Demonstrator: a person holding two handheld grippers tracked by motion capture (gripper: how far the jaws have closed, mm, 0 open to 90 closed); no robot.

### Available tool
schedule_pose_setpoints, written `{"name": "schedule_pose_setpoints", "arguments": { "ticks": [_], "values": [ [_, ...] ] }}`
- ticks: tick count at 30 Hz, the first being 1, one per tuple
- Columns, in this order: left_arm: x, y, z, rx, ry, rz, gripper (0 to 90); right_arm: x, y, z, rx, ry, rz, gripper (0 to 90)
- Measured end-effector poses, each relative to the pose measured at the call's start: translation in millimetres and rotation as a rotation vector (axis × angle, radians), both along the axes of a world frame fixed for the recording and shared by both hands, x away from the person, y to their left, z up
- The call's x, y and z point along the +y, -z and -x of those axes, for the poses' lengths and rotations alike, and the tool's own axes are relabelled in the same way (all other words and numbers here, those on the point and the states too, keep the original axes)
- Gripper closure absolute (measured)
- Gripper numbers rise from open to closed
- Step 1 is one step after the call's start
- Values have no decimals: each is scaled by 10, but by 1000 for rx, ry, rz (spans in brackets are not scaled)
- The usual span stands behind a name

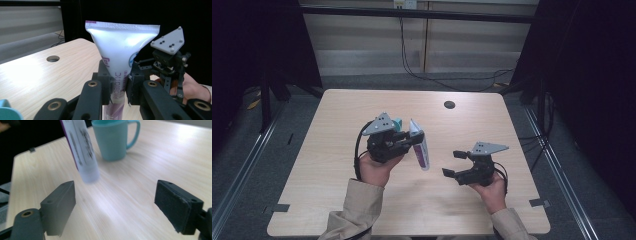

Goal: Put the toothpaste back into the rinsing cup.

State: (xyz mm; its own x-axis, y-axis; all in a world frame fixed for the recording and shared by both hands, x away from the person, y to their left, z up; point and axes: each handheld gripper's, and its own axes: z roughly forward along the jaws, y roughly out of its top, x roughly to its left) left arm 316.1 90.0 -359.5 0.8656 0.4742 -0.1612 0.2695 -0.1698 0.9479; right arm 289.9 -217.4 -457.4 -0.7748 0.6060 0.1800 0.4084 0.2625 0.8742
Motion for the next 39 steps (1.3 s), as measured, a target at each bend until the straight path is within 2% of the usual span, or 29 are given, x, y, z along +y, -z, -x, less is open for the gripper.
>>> {"name": "schedule_pose_setpoints", "arguments": {
  "ticks": [3,4,5,6,7,8,9,11,12,13,21,22,39],
  "values": [
    [43,-39,-19,-5,-10,-7,774,-33,72,26,-6,22,71,151],
    [43,-39,-19,-5,-10,-7,774,-33,72,26,-6,22,71,151],
    [59,-59,-33,-2,-20,-8,774,-47,124,36,-1,26,118,151],
    [59,-59,-33,-2,-20,-8,774,-47,124,36,-1,26,118,151],
    [79,-77,-47,-3,-25,-21,774,-54,180,50,1,36,157,151],
    [79,-77,-47,-3,-25,-21,774,-54,180,50,1,36,157,151],
    [99,-90,-63,5,-32,-26,774,-60,230,69,12,41,184,150],
    [111,-96,-72,7,-38,-27,774,-60,249,73,13,39,189,150],
    [121,-103,-80,10,-40,-29,774,-57,278,78,13,38,207,149],
    [137,-118,-91,14,-44,-33,775,-46,321,93,15,41,249,148],
    [220,-181,-135,23,-69,-48,775,-48,451,122,45,42,303,147],
    [233,-191,-142,25,-70,-50,774,-46,479,133,44,44,327,146],
    [396,-348,-239,18,-121,-48,775,-65,535,156,64,60,317,135]
  ]
}}
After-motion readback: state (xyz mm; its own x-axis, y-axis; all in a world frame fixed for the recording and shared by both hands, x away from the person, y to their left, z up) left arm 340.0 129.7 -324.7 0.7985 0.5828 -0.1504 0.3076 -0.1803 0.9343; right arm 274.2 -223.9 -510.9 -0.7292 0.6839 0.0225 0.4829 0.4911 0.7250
